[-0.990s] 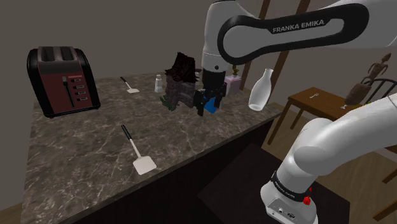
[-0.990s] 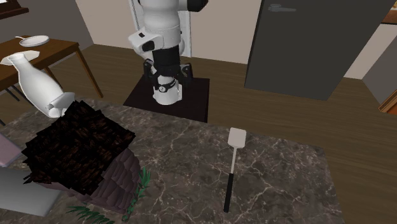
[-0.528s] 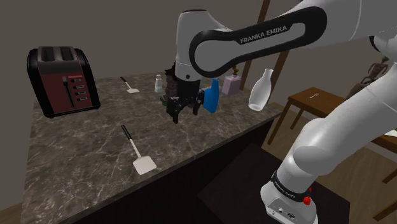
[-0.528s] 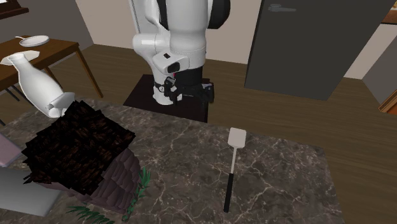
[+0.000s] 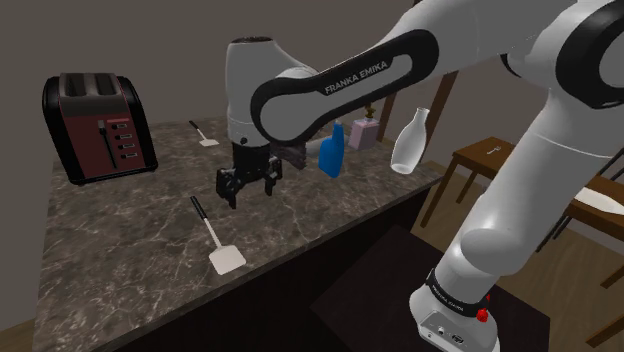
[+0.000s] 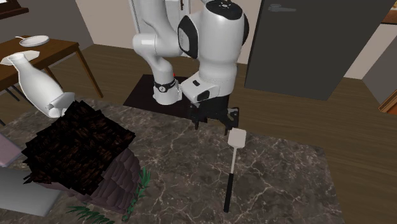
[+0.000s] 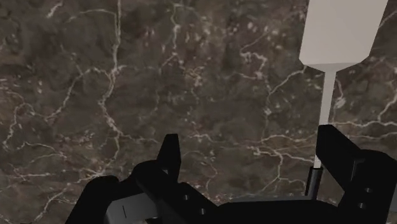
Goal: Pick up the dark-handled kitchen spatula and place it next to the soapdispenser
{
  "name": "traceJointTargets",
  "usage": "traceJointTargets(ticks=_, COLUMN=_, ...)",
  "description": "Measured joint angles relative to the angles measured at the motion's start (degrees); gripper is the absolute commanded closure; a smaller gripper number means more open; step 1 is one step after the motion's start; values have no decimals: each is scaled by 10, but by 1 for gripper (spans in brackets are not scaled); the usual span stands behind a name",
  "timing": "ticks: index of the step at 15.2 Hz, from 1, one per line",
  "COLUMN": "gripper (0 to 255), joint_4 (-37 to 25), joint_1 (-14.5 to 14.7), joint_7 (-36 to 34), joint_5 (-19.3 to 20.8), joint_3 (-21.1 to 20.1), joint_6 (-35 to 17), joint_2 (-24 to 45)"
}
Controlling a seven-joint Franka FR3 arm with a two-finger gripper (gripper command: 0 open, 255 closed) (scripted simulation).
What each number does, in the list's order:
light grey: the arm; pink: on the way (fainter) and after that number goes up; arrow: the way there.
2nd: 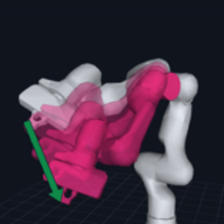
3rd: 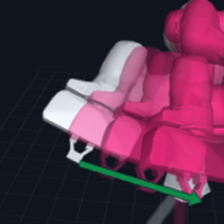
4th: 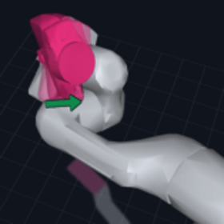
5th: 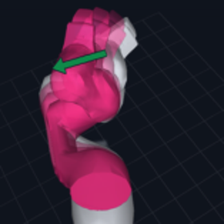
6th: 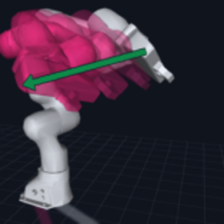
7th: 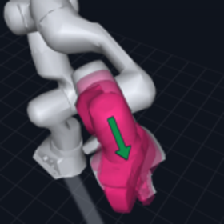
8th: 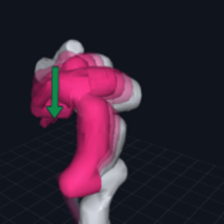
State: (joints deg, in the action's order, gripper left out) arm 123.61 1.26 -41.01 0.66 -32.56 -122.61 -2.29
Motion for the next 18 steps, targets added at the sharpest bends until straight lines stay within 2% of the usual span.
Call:
traceJointTargets(ticks=5, gripper=0, joint_4=-103, joint_1=32, joint_7=-109, joint_5=95, joint_3=-14, joint_6=-13, joint_2=131)
traceJointTargets(ticks=8, gripper=0, joint_4=-149, joint_1=54, joint_7=-147, joint_5=133, joint_3=-6, joint_6=-15, joint_2=186)
traceJointTargets(ticks=18, gripper=0, joint_4=-143, joint_1=66, joint_7=-171, joint_5=166, joint_3=7, joint_6=-57, joint_2=228)
